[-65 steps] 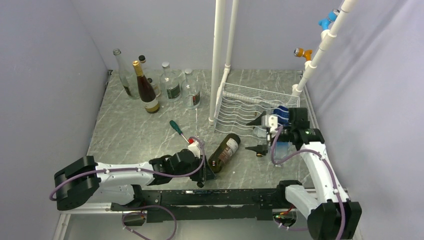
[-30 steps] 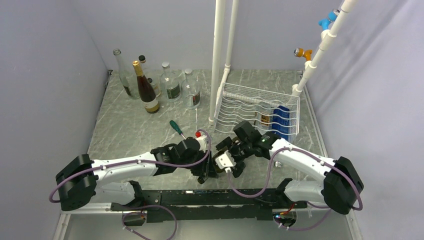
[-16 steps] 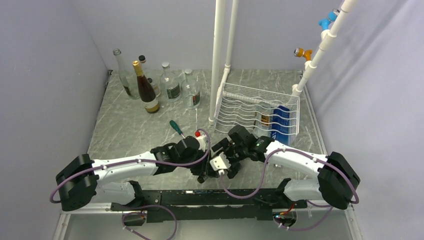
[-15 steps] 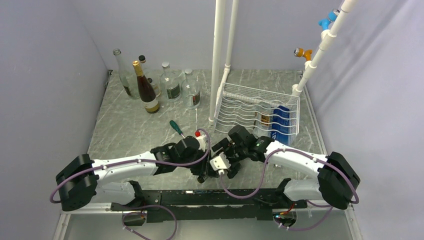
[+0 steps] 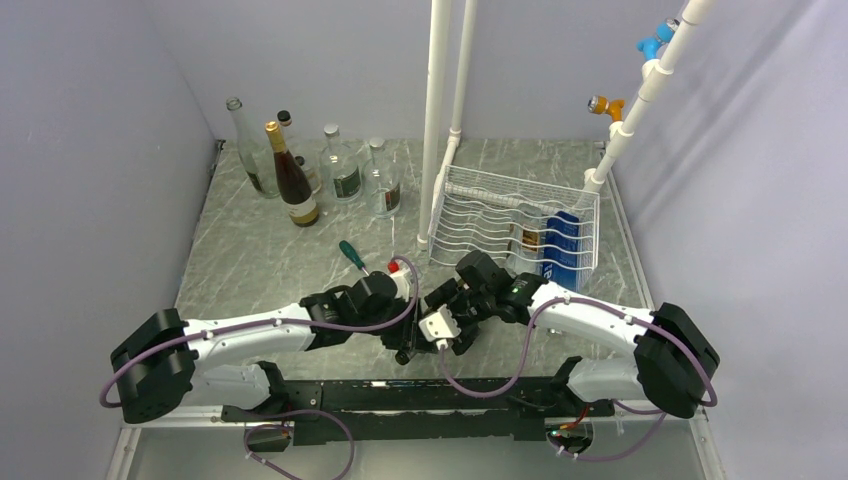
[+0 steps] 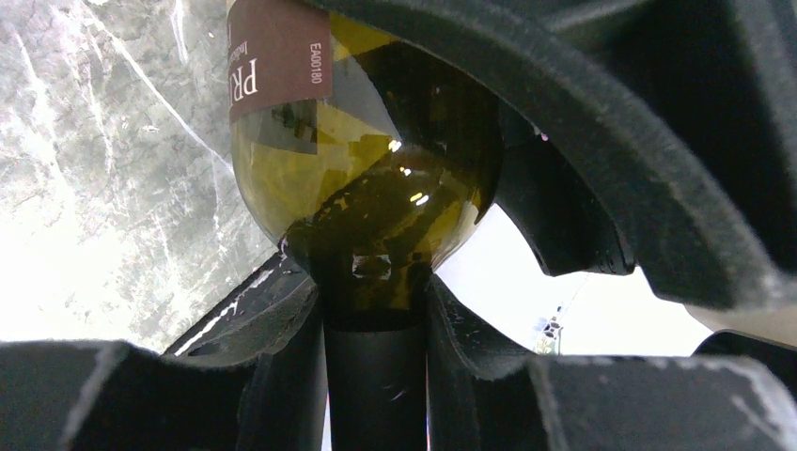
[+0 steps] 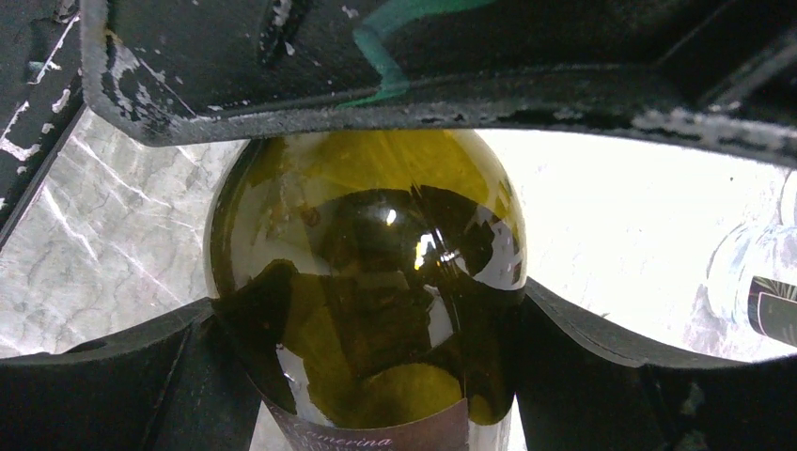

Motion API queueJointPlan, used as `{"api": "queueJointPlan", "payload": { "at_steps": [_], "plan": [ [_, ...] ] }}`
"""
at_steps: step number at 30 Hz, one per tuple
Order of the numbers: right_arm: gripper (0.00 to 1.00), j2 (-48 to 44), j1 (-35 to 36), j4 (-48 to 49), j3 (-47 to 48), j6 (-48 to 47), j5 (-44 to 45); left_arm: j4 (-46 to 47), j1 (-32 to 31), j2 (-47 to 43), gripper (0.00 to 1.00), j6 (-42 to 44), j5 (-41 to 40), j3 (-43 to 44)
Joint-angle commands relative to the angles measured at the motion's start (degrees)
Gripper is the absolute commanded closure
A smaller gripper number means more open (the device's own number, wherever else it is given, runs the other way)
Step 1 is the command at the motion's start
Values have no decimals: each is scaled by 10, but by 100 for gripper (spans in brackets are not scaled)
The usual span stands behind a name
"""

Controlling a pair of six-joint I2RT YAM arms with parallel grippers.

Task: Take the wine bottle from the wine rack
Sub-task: Pick up the wine bottle from the wine rack.

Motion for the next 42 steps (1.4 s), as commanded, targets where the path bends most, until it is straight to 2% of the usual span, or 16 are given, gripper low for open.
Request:
{"api": "queueJointPlan", "payload": {
  "at_steps": [1,4,9,18,28,36,42],
  "plan": [
    [46,-2,3,19,5,12,-29,86,2,-28,92,-5,-1,8],
    [52,-1,3,19,5,14,-30,86,2,-32,85,-8,-6,4],
    [67,0,1,17,8,21,-34,88,2,-40,64,-11,-15,-3],
    [76,-3,-11,14,13,33,-60,86,2,-59,38,-1,-19,-10],
    [81,-11,-36,5,21,53,-112,88,2,-107,22,19,-37,-29],
    [83,-19,-59,-7,29,60,-154,135,2,-165,8,50,-60,-63],
    [84,-27,-76,-14,32,64,-181,159,2,-191,2,90,-84,-71]
  ]
}}
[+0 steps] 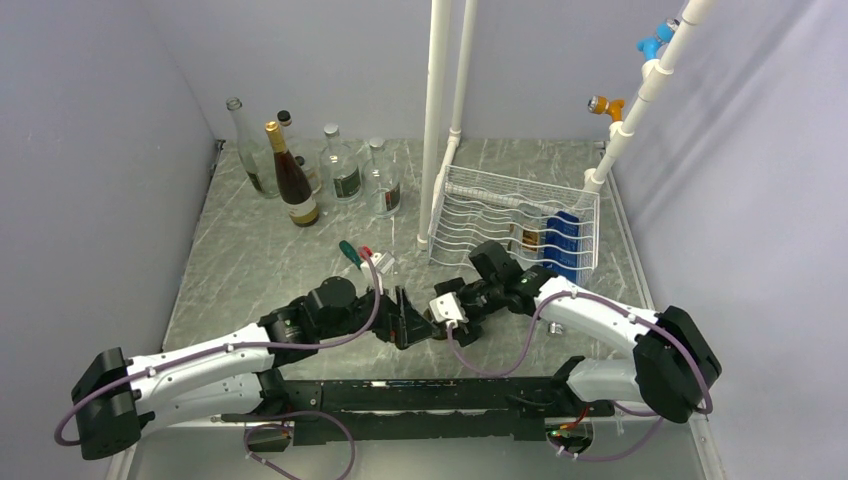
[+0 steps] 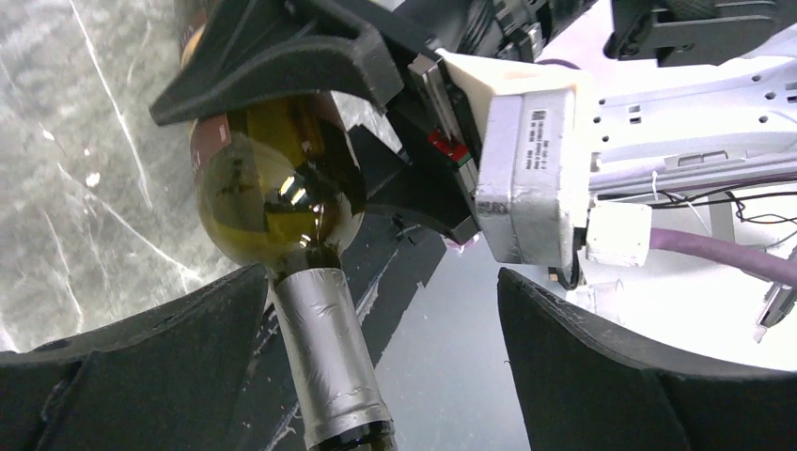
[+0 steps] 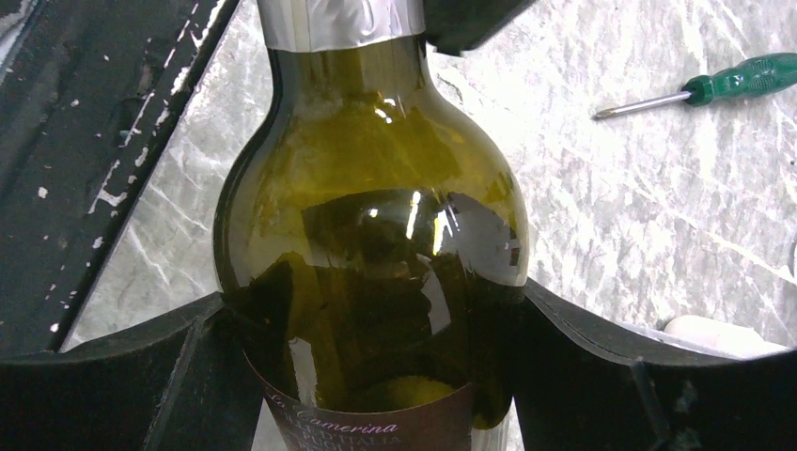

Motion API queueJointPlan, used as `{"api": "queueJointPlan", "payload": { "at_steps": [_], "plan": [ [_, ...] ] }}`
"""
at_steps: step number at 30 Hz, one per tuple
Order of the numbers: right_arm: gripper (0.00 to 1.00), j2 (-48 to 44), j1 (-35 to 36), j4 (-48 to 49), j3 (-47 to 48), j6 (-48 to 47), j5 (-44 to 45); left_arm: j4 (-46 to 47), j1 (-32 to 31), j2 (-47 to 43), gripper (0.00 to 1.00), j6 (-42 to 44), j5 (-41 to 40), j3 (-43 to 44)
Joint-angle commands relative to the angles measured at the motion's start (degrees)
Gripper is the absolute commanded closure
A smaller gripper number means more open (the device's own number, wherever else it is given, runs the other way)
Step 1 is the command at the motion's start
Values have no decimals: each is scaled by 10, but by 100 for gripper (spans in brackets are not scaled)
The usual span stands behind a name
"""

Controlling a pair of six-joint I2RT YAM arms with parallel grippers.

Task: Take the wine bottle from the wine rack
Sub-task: Pick up the wine bottle from the wine rack.

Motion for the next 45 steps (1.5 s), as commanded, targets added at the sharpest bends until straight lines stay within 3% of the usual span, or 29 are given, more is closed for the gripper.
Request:
{"api": "queueJointPlan", "payload": {
  "at_steps": [1,16,23,31,36,45],
  "plan": [
    [84,-23,-12,3,33,11,-65,58,-2,-19,2,46,-24,-5],
    [86,-41,-45,-3,38,26,-116,115,-2,-56,0,136,-58,-20],
    [86,-40,-61,3,43,49,-147,286,-2,-122,1,246,-63,-89],
    [87,-39,-88,21,49,104,-187,442,-2,-135,0,348,-38,-156],
    [87,-34,-99,32,52,130,-210,562,-3,-111,0,421,9,-190],
    [87,-33,-115,43,50,153,-240,642,-3,-5,0,488,39,-175]
  ]
}}
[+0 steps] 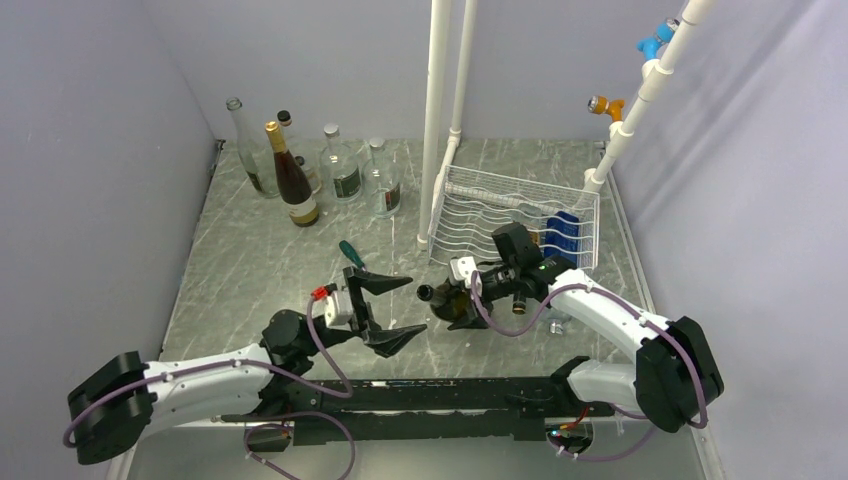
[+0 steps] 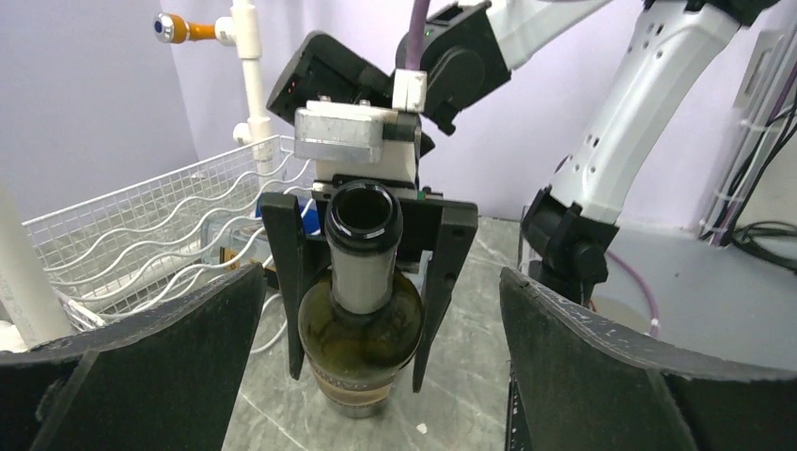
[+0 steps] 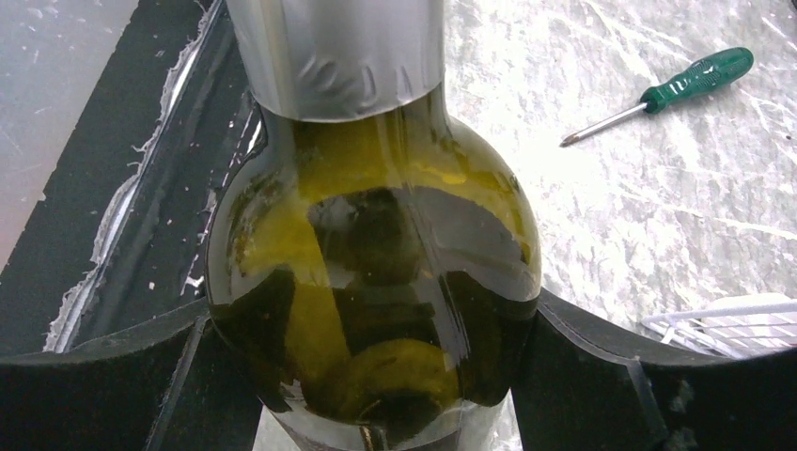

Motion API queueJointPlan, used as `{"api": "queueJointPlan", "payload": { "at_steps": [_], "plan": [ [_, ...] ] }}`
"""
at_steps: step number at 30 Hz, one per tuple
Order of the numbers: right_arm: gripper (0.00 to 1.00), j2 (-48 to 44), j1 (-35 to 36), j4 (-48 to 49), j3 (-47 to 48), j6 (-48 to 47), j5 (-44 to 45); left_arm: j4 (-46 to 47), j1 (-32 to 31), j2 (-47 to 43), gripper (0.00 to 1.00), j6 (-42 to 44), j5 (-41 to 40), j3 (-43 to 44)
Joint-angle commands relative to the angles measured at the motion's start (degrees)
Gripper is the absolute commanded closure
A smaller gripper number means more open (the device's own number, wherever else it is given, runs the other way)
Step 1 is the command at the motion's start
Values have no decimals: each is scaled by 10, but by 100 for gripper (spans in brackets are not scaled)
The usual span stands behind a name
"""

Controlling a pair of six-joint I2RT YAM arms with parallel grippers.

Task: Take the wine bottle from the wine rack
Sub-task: Pick up the wine bottle from the wine rack.

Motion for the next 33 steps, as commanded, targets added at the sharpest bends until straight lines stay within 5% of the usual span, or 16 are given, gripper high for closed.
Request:
{"api": "queueJointPlan", "payload": {
  "at_steps": [1,13,23,33],
  "plan": [
    [87,-13,-8,43,31,14,-66,107,-2,55,0,40,21,15],
    [87,-11,-18,53,28,27,-82,337,-4,256,1,-4,15,51],
    [87,-11,-23,55,27,32,-86,339,-13,316,7,0,-15,94],
    [87,-8,-25,59,26,37,-88,339,-13,341,27,-10,-28,119]
  ]
}}
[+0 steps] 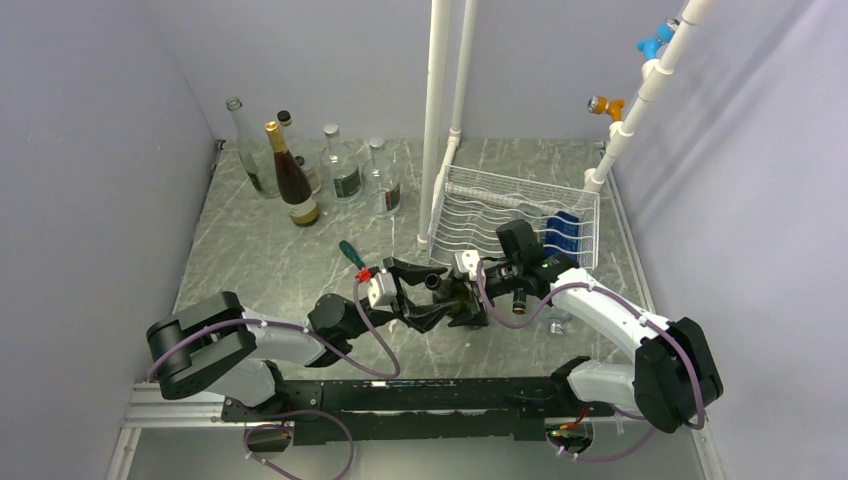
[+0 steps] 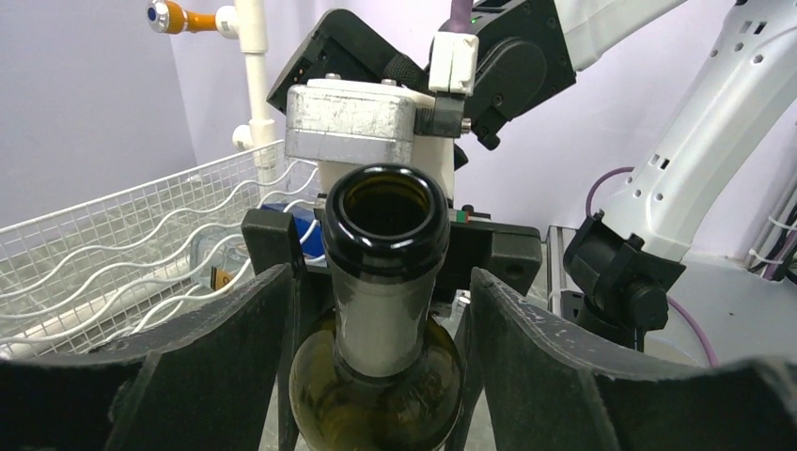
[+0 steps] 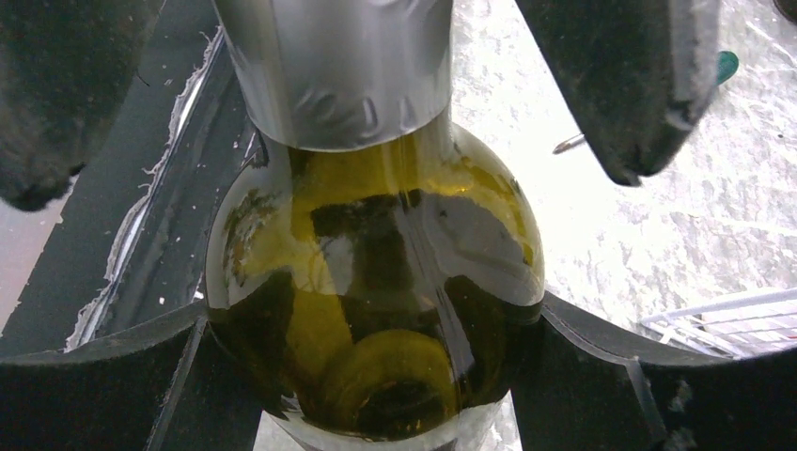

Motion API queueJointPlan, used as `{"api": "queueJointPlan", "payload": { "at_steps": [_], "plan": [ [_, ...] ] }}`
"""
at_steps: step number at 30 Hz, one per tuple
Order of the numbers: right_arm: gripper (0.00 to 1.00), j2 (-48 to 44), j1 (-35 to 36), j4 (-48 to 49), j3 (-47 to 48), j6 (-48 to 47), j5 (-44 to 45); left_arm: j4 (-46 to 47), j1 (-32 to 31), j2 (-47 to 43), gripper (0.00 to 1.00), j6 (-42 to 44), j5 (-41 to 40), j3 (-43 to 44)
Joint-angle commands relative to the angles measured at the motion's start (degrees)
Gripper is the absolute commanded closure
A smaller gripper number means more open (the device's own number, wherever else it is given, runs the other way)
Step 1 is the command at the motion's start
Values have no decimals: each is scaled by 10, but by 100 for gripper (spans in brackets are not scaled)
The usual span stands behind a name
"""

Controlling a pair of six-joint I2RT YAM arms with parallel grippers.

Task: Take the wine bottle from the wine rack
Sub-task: Pick up the wine bottle from the wine rack.

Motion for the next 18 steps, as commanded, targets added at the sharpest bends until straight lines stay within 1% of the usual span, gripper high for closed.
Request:
{"api": "queueJointPlan", "payload": {
  "at_steps": [1,2,4,5,6,7,10,11,12,15,18],
  "plan": [
    [88,-9,-4,42,26,5,-55,97,-4,8,28,-11,-6,28],
    [88,-8,-4,42,26,5,-55,97,-4,8,28,-11,-6,31],
    [88,-9,-4,42,26,6,-56,96,-4,10,34,-9,-4,34],
    [88,-8,-4,42,26,6,-56,96,-4,11,39,-9,-4,36],
    [87,-8,-4,42,27,6,-56,97,-5,12,46,-8,-4,37],
    [87,-9,-5,42,27,7,-57,96,-5,13,53,-8,-3,39],
    [86,-9,-6,43,27,11,-57,96,-4,11,88,-6,-1,39],
    [85,-9,-6,43,27,13,-57,95,-4,9,98,-6,-3,37],
    [82,-9,-7,43,28,16,-57,93,-4,4,100,-5,-5,35],
    [64,-9,-7,53,30,39,-48,71,-4,-19,100,-2,-17,33],
    [47,-10,-7,65,33,73,-32,17,-5,-57,100,-3,-37,40]
  ]
}}
